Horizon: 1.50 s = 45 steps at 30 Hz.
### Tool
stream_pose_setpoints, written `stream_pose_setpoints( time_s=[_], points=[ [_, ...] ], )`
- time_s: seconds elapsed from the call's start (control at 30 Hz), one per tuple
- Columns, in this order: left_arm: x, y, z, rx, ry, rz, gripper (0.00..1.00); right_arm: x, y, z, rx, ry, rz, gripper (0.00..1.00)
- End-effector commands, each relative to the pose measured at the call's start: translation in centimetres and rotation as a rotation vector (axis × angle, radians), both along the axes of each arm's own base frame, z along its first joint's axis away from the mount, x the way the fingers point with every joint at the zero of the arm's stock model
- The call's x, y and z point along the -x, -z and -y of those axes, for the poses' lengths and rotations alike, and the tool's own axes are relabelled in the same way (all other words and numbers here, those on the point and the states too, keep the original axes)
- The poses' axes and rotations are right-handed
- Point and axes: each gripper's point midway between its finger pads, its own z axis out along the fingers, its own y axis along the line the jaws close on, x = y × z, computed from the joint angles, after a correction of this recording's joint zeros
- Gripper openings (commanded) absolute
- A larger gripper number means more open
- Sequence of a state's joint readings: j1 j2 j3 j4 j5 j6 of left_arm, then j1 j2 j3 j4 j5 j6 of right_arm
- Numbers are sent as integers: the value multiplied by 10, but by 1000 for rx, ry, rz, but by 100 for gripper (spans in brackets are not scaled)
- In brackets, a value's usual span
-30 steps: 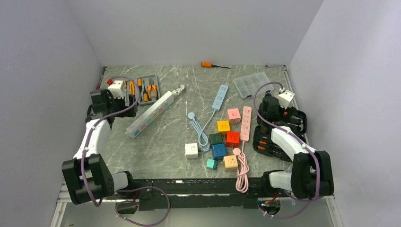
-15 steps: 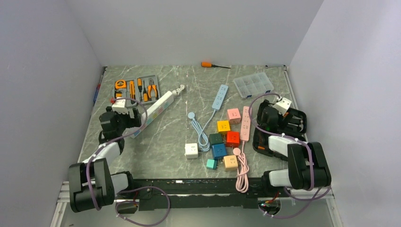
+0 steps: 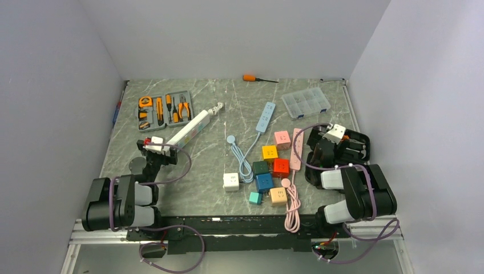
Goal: Pull the plug off the socket
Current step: Reset both arms
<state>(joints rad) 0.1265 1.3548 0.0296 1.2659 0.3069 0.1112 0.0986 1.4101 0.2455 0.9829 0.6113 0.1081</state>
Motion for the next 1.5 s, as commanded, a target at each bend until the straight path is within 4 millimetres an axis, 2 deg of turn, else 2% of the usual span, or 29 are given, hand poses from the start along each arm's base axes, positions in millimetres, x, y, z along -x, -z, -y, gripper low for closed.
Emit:
stream_pose_setpoints(
  time_s=[0.0,0.13,0.17,0.23,0.3,0.43,0.47,0.53,1.47],
  points=[
    [-4,-39,8,-61,41,162,99,-7,-24,-19,59,-96,109,100],
    [-3,-44,6,-53,18,194,99,5,-18,-32,55,-188,151,100],
    [-1,-43,6,-58,19,189,99,7,-26,-34,109,-209,190,100],
    [-2,-44,4,-56,-5,193,99,6,-24,-38,108,-210,181,100],
    [-7,-43,1,-44,-24,182,99,-2,-19,-33,82,-183,138,100],
    [-37,-36,-12,-12,-91,59,99,-16,-7,-21,26,-142,65,100],
    [-45,-29,-17,2,-119,0,99,-18,-6,-17,13,-140,65,100],
    [-43,-23,-18,3,-128,-29,99,-21,-2,-13,-21,-148,51,100],
    [-44,-27,-19,5,-136,-7,99,-18,-7,-11,-16,-155,75,100]
  ],
)
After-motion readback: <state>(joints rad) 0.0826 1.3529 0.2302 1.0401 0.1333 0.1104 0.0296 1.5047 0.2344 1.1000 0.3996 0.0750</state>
